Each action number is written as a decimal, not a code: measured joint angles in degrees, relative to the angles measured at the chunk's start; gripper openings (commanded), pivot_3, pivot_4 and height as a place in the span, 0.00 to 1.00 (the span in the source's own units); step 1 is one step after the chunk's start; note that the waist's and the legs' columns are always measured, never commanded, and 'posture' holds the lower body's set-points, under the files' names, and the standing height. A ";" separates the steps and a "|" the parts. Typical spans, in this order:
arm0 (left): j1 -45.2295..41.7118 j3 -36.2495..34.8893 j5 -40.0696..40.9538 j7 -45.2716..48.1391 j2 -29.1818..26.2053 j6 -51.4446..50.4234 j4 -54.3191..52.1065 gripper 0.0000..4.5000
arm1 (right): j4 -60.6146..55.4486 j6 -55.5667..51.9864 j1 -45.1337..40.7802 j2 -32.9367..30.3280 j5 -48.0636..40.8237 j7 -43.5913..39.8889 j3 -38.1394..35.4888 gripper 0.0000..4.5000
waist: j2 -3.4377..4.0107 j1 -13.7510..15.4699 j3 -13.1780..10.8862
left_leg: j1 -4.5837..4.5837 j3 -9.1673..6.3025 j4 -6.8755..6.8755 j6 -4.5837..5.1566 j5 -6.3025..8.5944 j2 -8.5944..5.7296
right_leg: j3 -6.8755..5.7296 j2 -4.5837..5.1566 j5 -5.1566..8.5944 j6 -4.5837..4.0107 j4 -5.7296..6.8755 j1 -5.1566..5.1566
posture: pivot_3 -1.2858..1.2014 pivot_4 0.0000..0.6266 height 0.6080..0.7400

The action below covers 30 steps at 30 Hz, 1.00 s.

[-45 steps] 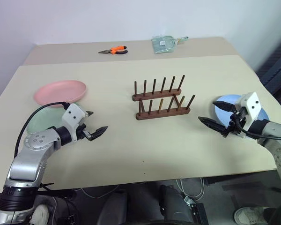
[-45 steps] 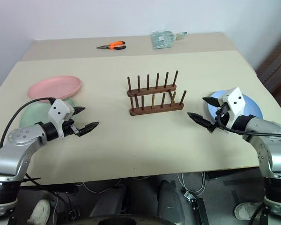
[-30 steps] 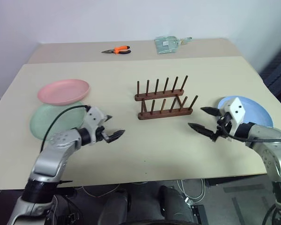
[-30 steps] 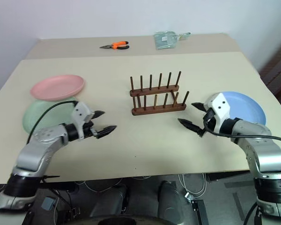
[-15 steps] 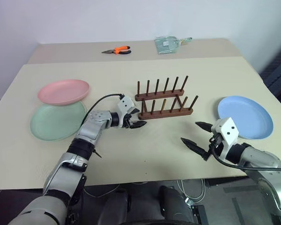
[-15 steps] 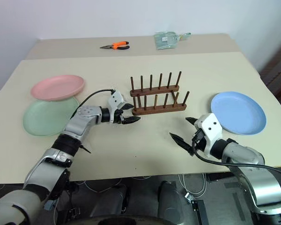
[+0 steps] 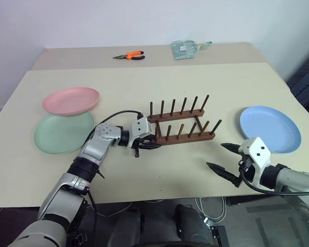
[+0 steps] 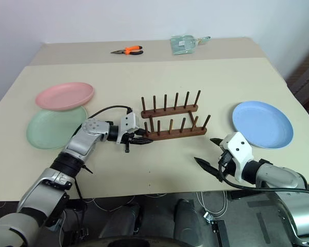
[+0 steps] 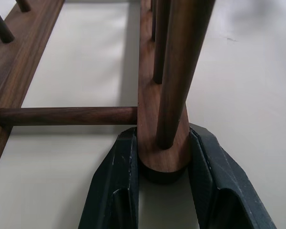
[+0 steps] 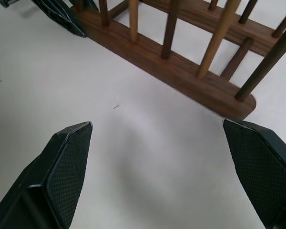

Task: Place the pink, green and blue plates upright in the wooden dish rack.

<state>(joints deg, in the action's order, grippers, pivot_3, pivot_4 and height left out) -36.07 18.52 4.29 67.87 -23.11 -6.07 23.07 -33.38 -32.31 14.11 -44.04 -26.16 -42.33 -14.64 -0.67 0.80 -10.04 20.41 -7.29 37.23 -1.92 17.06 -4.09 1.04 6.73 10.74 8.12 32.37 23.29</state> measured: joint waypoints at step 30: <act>10.91 0.11 -3.75 -32.17 6.27 -17.59 -19.32 0.19 | 36.01 17.49 -28.09 12.75 24.61 12.96 19.08 0.00 | -0.03 -0.15 0.17 | -0.23 -0.08 0.08 -0.04 -0.12 -0.03 | 0.01 -0.06 -0.11 -0.17 0.19 -0.13 | 0.52 0.24 1.00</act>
<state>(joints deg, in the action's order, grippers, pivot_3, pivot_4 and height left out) -25.16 18.63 0.54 35.70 -16.84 -23.66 3.75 2.62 -14.82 -13.98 -31.29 -1.55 -29.37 4.44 -0.70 0.65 -9.87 20.17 -7.37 37.31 -1.96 16.94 -4.12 1.05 6.68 10.62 7.95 32.57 23.16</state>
